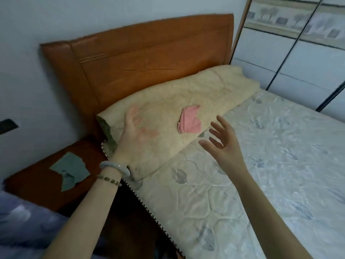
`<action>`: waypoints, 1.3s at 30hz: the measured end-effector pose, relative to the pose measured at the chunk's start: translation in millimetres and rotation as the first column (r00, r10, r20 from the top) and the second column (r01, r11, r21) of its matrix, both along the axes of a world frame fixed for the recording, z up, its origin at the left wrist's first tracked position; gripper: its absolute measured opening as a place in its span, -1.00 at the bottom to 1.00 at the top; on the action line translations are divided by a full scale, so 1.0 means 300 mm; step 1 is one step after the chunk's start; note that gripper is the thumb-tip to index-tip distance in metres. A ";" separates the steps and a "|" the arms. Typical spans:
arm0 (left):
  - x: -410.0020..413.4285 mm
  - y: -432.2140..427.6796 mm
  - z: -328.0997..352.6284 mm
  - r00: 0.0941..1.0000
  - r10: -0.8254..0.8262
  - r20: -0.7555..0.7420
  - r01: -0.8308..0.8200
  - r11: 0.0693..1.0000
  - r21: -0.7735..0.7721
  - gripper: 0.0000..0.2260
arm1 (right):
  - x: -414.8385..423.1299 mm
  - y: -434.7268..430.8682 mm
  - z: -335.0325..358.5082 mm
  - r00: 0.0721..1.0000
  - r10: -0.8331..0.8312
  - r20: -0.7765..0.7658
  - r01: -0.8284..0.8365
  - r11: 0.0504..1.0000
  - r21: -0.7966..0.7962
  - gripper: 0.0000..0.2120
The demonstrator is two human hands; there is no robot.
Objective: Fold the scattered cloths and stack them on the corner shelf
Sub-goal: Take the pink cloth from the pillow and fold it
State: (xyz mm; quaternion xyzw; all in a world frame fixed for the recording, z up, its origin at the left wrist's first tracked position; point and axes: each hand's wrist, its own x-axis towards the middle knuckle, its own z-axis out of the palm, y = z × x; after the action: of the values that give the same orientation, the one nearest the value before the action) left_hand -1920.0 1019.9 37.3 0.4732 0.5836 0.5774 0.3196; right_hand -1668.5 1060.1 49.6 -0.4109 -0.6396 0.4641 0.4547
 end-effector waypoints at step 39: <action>-0.208 1.765 -0.881 0.313 -0.809 -0.497 0.553 0.581 -0.597 -0.45 | -0.396 1.389 -0.990 0.885 -0.406 0.230 0.464 0.719 -0.517 -0.59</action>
State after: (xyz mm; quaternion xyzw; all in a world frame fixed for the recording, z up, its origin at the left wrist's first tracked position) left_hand -1982.4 1549.5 -227.1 0.8054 0.4811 0.0389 0.3441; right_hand -1787.4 1476.9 -247.4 -0.6867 -0.3831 0.4887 0.3779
